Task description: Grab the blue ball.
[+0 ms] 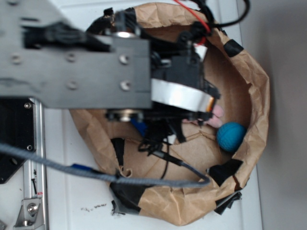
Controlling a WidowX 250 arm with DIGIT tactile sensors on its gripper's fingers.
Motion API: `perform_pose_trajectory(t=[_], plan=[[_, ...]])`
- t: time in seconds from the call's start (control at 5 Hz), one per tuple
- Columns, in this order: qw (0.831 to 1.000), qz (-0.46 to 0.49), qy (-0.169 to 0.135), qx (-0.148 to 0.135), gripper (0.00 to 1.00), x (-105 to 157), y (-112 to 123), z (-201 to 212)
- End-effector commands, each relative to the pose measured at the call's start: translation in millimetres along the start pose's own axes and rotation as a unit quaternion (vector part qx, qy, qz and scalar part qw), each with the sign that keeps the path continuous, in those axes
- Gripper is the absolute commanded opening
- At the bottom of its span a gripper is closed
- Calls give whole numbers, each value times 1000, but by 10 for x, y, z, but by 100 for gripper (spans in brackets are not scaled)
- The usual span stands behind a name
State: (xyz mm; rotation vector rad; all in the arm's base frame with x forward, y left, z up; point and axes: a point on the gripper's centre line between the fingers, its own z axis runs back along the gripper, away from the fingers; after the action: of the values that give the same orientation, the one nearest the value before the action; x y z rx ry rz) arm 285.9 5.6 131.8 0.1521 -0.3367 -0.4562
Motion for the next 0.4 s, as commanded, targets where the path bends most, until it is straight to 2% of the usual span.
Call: perform_pose_trajectory(t=[0.0,0.2], plan=[[996,-37,-75,-45,100,531,-141,-191],[995,-33,-62,-69,100,692,-217,-506]])
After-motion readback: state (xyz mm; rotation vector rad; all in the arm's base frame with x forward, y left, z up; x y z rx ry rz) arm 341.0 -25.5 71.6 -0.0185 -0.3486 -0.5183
